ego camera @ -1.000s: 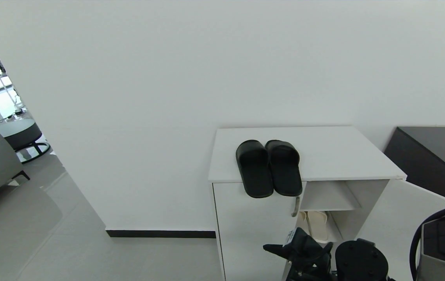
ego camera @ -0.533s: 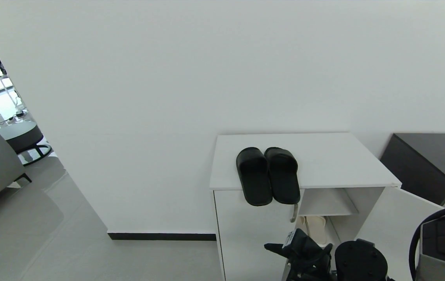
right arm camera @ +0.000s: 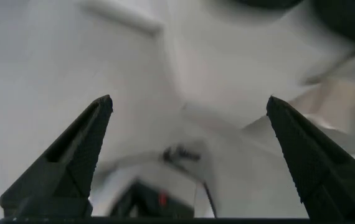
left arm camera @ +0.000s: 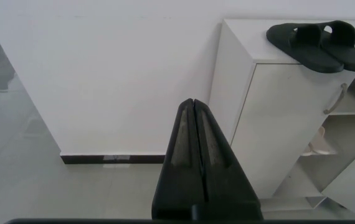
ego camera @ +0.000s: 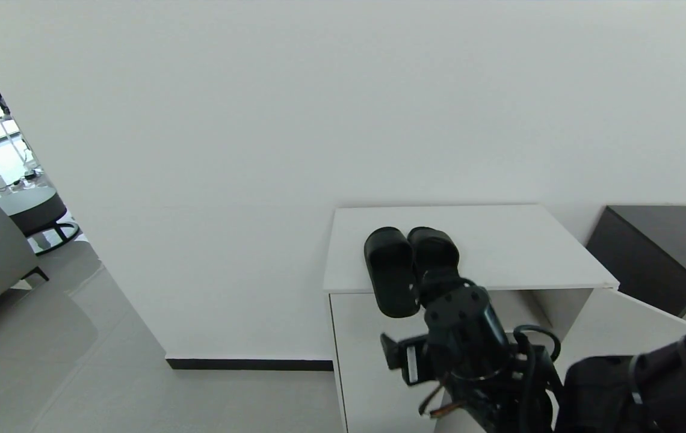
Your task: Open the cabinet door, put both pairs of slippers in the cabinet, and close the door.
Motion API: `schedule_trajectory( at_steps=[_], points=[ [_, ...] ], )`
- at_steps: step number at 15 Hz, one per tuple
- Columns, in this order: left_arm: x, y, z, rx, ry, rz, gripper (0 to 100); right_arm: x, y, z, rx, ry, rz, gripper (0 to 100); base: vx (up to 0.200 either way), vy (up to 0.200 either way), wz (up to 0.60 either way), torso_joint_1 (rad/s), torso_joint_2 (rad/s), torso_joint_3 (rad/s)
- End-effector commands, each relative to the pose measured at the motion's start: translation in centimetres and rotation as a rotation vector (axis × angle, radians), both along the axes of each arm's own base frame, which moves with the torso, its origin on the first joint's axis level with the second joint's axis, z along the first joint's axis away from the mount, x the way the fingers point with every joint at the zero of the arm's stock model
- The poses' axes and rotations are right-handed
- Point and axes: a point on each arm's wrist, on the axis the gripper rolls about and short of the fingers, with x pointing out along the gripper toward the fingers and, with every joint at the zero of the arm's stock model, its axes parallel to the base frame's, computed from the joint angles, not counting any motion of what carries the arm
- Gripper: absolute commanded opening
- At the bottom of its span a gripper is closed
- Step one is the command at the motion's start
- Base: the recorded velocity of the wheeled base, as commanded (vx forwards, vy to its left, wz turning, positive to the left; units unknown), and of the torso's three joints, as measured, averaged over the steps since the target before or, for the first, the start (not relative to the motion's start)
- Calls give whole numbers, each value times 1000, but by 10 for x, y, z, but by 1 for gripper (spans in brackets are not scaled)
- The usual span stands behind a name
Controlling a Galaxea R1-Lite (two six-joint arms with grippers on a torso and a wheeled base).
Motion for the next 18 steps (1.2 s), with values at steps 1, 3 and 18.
schedule_trajectory(
  at_steps=[1, 3, 18],
  points=[
    [0, 0, 0, 0, 1, 1, 0, 30, 18, 5, 51, -67, -177, 100, 0, 0, 0, 0, 0, 0],
    [0, 0, 0, 0, 1, 1, 0, 43, 12, -8, 13, -90, -201, 100, 0, 0, 0, 0, 0, 0],
    [0, 0, 0, 0, 1, 4, 0, 85, 11, -50, -29, -151, -188, 100, 107, 0, 0, 3, 0, 1]
  ],
)
